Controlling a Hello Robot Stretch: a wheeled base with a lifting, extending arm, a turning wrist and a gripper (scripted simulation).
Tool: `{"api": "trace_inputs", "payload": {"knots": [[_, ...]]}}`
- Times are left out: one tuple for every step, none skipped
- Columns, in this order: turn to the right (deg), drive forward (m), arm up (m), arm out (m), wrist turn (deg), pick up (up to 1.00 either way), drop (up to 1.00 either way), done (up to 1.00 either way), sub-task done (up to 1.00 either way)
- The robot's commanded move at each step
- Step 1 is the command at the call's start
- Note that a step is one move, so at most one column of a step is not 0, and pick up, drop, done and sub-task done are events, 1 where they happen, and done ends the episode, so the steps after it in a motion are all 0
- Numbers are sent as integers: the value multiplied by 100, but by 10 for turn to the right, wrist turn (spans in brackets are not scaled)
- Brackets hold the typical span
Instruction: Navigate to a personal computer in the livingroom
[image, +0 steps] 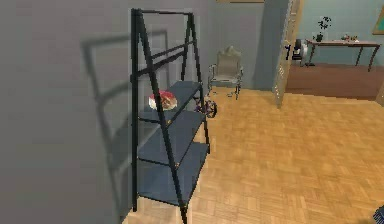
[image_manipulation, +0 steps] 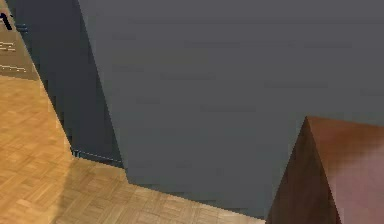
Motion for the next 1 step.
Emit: {"api": "trace_inputs", "payload": {"knots": [[0,5,0,0,0,0,0,0,0]]}}
